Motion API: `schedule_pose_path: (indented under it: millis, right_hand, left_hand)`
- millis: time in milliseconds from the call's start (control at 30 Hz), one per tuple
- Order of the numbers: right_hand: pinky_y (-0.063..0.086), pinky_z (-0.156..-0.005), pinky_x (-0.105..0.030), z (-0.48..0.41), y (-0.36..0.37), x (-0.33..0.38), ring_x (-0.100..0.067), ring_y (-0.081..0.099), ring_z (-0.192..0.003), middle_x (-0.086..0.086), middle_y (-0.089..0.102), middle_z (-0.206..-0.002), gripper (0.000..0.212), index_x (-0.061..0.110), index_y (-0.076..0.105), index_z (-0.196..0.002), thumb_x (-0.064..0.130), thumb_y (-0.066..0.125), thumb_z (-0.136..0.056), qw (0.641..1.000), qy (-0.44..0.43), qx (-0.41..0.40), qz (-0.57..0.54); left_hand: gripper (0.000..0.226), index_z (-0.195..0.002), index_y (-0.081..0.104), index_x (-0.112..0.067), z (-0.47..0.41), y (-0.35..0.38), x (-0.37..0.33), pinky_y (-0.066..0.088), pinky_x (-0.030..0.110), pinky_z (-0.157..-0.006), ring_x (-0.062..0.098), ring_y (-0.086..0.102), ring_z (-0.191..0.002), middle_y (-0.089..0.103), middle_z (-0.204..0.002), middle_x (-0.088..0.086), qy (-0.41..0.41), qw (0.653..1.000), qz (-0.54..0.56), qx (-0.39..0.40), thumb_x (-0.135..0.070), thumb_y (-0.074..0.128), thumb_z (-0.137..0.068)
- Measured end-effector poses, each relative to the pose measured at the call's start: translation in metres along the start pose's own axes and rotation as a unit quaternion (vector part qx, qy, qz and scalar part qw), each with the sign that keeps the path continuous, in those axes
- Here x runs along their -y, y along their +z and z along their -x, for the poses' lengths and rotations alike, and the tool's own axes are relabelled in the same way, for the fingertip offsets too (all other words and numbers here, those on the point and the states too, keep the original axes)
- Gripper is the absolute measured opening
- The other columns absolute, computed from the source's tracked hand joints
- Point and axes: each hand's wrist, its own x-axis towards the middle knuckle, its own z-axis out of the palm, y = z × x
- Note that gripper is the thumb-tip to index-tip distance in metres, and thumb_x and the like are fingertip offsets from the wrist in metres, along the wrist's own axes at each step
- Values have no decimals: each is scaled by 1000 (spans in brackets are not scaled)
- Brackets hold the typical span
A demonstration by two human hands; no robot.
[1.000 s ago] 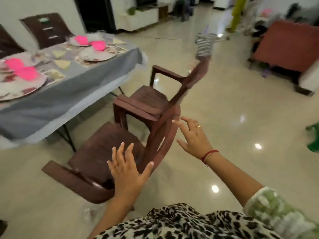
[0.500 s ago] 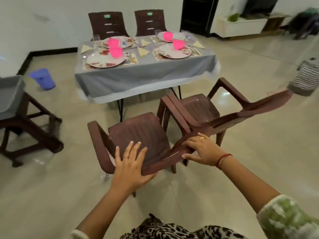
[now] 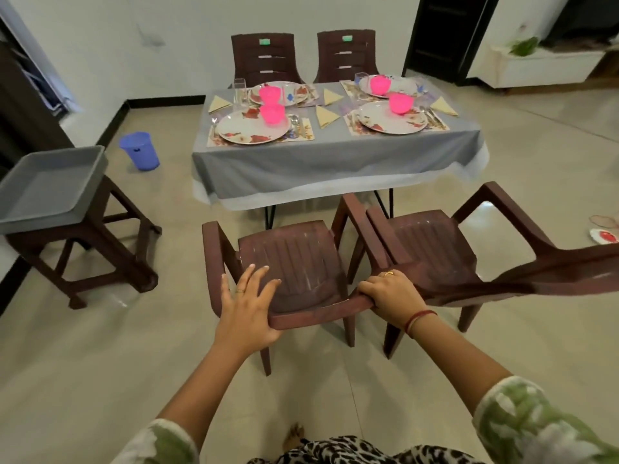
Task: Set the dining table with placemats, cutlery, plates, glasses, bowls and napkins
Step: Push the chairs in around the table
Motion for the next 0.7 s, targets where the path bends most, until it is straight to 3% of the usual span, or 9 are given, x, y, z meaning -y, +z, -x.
schedule_pose_path:
  millis: [67,200,333,467,600,700]
  right_hand:
    - [48,-67,-31,-26,-2,-3,-16,63,-70,10,64,-72,5,29,65,-85,31,67,-80,1000,23,-10,-4]
    - [45,-58,-30,-77,0,-2,-16,61,-58,10,60,-62,16,28,62,-73,24,77,-68,999,42,-22,6]
    - [41,-55,-28,-122,3,-1,-18,59,-53,9,59,-58,18,26,61,-68,23,78,-64,998,49,-42,7]
    - [43,-66,-33,-154,2,-6,-23,64,-68,4,66,-72,7,23,65,-82,23,69,-76,998,57,-37,-10]
    - [41,-74,-34,-174,-1,-10,-26,63,-81,0,67,-85,11,20,65,-94,21,58,-85,997,61,-35,-16]
    - [40,-75,-34,-187,-2,-12,-27,63,-82,0,67,-85,10,20,64,-93,20,57,-85,997,71,-26,-21]
  left_hand:
    - [79,-122,58,-23,-24,5,16,20,69,-106,32,36,-136,49,-137,8,2,1000,6,8,-56,77,-52]
    - [76,-122,57,-24,-66,14,58,18,67,-107,31,37,-137,49,-138,6,14,1000,2,7,-54,73,-54]
    - [74,-125,55,-25,-105,20,96,14,65,-110,30,30,-140,46,-141,5,24,1000,-2,20,-52,72,-57]
    - [71,-122,55,-24,-135,27,118,15,65,-109,30,32,-139,48,-139,6,37,999,-2,17,-55,67,-60]
    - [70,-121,57,-23,-157,30,130,16,64,-110,30,34,-138,49,-138,6,45,999,8,13,-58,65,-62]
    - [69,-120,58,-22,-169,32,137,16,63,-110,29,36,-137,50,-137,5,49,999,13,10,-59,66,-62]
